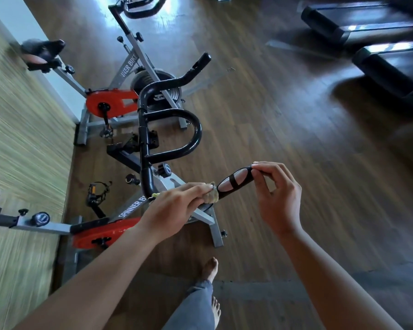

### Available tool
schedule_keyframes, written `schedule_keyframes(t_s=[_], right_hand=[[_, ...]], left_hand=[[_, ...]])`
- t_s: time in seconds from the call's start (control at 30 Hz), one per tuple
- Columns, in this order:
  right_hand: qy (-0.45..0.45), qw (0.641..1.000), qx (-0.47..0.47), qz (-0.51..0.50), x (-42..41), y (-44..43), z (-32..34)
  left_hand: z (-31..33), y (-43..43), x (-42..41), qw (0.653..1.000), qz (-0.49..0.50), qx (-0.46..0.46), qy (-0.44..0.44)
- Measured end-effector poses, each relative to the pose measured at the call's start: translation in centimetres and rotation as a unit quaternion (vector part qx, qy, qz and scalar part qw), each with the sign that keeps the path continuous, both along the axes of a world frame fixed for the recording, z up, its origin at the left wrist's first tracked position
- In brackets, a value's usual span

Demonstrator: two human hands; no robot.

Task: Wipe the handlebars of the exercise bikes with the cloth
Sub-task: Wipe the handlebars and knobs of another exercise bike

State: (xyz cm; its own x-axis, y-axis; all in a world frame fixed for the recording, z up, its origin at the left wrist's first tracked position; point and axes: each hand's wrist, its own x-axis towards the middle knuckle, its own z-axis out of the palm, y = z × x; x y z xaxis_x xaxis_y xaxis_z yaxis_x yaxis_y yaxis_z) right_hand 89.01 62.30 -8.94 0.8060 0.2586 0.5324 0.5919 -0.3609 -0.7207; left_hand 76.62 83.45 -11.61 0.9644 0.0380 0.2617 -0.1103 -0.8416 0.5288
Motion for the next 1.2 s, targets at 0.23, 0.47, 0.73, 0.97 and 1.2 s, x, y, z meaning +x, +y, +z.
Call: schedule_keyframes(t_s=[0.23,0.47,0.73,0.97,1.2], right_hand=[[0.015,1.0,0.004,0.007,0.0,0.0,0.1],[0.049,0.998,0.021,0.02,0.3,-0.2,0.1],[0.06,0.997,0.038,0.024,0.5,-0.1,0.3],[0.061,0.997,0.05,0.025,0.5,-0.2,-0.2],[0.064,0.997,0.047,0.023,0.6,-0.3,-0.2]], left_hand=[[1.0,-5.0,4.4,0.978,0.038,-0.193,-0.065],[1.0,-4.5,3.4,0.992,0.046,-0.117,0.007],[2.6,-4.5,4.3,0.975,0.084,-0.2,0.053],[2.4,-6.3,5.3,0.96,0.058,-0.272,-0.028],[2.2,-4.2,3.7,0.981,0.045,-0.188,0.012]])
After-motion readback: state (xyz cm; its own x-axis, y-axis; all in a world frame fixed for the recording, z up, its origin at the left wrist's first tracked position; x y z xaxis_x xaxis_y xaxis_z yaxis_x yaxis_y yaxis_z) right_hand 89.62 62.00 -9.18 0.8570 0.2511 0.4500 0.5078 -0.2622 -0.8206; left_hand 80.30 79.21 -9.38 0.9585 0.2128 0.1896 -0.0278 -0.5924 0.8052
